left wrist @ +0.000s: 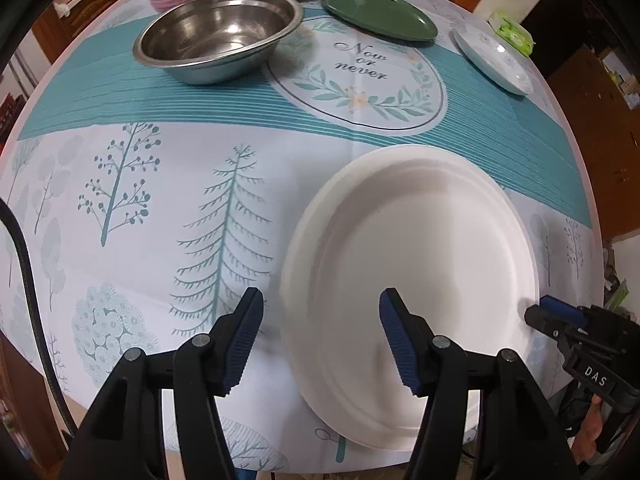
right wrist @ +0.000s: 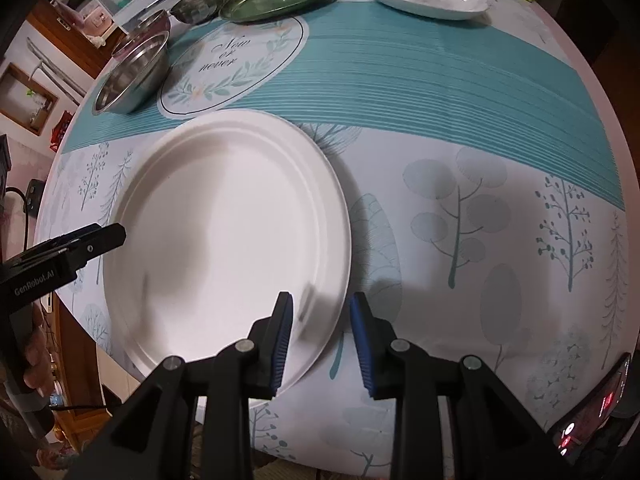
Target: Organize plates and bowls
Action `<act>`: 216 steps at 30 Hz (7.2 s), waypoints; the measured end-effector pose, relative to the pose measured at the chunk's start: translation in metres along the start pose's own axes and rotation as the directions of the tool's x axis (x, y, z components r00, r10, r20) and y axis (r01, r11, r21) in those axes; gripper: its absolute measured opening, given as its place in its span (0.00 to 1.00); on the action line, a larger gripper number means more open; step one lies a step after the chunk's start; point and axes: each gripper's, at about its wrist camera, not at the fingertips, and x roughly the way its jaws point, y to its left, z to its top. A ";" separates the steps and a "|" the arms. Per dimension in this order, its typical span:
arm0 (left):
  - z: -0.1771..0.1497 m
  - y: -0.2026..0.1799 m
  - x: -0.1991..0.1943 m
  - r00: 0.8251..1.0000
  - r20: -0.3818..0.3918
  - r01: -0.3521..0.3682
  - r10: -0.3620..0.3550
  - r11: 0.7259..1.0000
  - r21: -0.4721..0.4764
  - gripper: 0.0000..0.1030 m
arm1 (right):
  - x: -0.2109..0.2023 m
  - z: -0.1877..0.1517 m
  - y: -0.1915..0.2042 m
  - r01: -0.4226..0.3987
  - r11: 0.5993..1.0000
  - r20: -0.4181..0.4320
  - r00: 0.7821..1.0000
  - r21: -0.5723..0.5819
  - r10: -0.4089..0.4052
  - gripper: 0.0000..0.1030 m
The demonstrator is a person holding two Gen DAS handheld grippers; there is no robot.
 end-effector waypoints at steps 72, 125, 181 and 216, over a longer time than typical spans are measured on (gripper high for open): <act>0.339 -0.041 0.023 0.997 0.071 0.024 -0.024 1.000 0.004 0.76 | -0.034 0.325 -0.047 -0.241 0.955 0.192 0.959 0.173 0.207 0.48; 0.356 0.008 0.119 0.996 -0.016 0.084 -0.087 0.987 -0.140 0.12 | 0.078 0.331 -0.045 -0.190 0.952 0.089 0.981 0.242 0.173 0.11; -0.003 0.000 0.008 0.974 -0.186 0.148 -0.130 0.985 0.085 0.13 | -0.002 0.001 -0.005 -0.203 0.979 -0.008 0.979 -0.015 0.203 0.11; 0.009 -0.001 0.019 0.971 -0.211 0.133 -0.112 0.987 0.088 0.29 | 0.013 0.010 -0.002 -0.176 0.984 -0.075 0.981 0.009 0.176 0.14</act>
